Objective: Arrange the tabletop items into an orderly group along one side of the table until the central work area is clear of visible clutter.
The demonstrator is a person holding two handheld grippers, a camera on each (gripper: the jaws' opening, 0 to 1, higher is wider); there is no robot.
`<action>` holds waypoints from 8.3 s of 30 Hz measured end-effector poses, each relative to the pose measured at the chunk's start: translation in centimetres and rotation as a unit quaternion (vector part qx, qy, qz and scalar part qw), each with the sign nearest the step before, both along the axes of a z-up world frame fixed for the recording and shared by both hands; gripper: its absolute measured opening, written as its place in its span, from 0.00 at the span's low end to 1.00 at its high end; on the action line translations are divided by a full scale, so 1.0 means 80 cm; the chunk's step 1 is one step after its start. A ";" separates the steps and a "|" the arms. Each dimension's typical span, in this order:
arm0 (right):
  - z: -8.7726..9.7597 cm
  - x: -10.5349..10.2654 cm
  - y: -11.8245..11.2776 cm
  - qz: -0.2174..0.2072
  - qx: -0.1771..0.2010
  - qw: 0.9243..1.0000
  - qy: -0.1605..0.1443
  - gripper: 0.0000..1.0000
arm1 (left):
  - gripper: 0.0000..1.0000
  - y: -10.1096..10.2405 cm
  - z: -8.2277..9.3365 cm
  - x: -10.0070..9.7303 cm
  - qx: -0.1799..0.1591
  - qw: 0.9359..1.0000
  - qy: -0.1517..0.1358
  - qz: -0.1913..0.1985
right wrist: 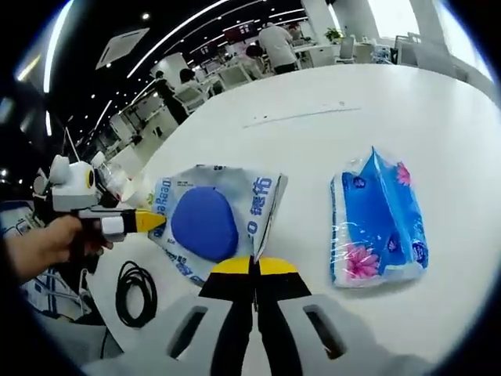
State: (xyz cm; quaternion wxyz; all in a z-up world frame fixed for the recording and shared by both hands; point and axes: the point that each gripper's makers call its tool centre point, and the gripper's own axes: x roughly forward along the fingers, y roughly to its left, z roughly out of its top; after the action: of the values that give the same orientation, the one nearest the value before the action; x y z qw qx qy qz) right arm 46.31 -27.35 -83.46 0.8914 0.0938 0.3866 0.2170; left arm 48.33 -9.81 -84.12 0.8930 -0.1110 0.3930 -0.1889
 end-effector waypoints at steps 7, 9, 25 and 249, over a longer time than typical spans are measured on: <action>-0.001 0.016 0.010 0.012 -0.001 1.000 -0.011 0.00 | 0.00 0.011 0.000 0.007 -0.005 0.999 -0.022 0.035; -0.005 0.021 0.011 0.014 -0.006 1.000 -0.011 0.00 | 0.00 0.012 -0.003 0.008 -0.011 0.999 -0.021 0.044; -0.020 0.045 0.015 -0.004 -0.010 1.000 -0.014 0.00 | 0.01 0.020 -0.015 0.016 -0.008 0.997 -0.029 0.076; 0.013 0.087 -0.141 0.092 -0.223 0.970 0.027 0.00 | 1.00 0.073 0.124 -0.262 0.090 0.975 -0.199 -0.050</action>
State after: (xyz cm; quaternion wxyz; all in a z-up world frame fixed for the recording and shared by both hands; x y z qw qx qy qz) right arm 53.29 -38.59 -82.41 0.8555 -0.1373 0.4558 0.2039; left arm 27.38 -3.94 -74.17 0.9491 0.0294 0.2279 -0.2155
